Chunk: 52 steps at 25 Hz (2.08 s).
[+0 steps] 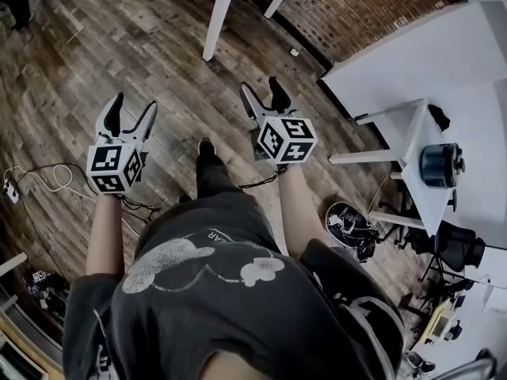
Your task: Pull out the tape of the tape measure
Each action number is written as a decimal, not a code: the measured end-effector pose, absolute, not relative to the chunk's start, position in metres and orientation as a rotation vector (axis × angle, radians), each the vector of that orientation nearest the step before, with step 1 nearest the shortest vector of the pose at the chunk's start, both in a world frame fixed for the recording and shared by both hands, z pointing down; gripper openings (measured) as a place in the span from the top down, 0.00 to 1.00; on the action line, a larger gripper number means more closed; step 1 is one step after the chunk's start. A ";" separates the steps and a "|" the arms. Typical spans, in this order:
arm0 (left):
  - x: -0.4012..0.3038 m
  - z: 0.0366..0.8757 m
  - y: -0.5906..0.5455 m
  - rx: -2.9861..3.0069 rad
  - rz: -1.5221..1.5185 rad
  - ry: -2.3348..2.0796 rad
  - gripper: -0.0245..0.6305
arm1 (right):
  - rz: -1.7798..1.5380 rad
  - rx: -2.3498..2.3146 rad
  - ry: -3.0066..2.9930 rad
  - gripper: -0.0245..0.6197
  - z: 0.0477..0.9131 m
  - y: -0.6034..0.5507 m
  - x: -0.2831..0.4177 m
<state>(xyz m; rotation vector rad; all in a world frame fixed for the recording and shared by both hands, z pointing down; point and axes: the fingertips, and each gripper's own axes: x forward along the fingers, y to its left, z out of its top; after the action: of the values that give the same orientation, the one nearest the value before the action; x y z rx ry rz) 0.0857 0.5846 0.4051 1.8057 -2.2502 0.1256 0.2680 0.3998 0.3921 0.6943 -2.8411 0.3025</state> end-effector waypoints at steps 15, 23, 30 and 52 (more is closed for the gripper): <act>-0.016 0.432 0.416 1.761 0.138 -2.169 0.40 | 0.407 0.685 -2.754 0.47 0.435 0.219 0.150; -0.057 0.427 0.246 1.799 0.138 -2.122 0.40 | 0.433 0.686 -2.736 0.47 0.436 0.065 0.105; -0.092 0.436 0.151 1.808 0.199 -2.114 0.40 | 0.466 0.689 -2.717 0.47 0.449 -0.027 0.072; -0.215 0.466 -0.109 2.171 0.312 -1.660 0.40 | 0.527 1.064 -2.520 0.47 0.483 -0.196 -0.027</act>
<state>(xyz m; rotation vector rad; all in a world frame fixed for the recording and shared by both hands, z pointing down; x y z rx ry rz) -0.2151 -0.1092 0.4663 2.1709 -1.6597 0.3124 -0.0267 -0.1957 0.4825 1.0644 -2.5203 0.5265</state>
